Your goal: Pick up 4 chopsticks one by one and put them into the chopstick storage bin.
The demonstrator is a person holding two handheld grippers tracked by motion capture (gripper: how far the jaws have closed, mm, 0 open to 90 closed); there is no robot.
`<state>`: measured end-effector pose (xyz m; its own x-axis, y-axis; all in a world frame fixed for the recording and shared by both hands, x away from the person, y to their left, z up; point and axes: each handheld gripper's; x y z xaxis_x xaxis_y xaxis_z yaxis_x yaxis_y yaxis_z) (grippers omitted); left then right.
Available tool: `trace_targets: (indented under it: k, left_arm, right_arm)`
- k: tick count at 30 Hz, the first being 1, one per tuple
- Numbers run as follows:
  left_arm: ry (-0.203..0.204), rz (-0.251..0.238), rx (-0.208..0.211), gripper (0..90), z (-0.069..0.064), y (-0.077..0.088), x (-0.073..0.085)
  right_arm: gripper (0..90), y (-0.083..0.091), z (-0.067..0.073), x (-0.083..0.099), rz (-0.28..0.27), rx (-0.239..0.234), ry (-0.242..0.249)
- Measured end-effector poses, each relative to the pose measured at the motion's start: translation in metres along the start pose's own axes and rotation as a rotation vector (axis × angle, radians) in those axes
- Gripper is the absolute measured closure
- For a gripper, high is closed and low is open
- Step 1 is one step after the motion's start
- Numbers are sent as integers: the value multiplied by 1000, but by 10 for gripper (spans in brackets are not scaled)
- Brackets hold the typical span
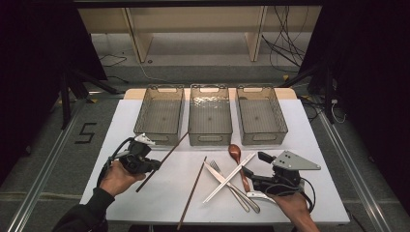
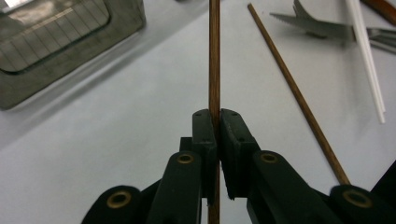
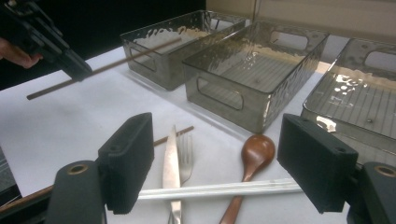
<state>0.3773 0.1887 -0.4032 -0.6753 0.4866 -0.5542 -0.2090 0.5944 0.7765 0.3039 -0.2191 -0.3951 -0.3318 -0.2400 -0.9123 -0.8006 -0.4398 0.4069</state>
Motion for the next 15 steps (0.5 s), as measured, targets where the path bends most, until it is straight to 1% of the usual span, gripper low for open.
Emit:
trace_targets:
  k: [1,5,9,10,11,15]
  left_arm:
    - [7,-13,0,844,1,2,-2]
    - [4,-48,-7,843,6,8,-11]
    - [7,-96,-21,844,10,17,-19]
    - [7,-96,-21,844,10,17,-19]
    - [8,-122,-27,844,13,22,-23]
    - [18,-170,-45,844,21,29,-32]
  right_arm:
    - [278,0,0,0,1,3,-2]
    - [278,0,-3,0,-2,9,-11]
    - [278,1,-3,-1,-6,12,-12]
    - [279,0,-3,-1,-5,11,-12]
    - [278,0,-3,-1,-4,10,-11]
    - [278,0,-2,-1,-4,6,-10]
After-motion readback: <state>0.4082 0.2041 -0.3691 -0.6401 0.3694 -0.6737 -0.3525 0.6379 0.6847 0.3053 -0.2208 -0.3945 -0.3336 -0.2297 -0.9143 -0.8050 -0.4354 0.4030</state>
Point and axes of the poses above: each handheld gripper's, and its own axes: y roughly backward along the jaws, x roughly out of its underside, z roughly to its left, and after that the axes turned 12 degrees about x, right-handed
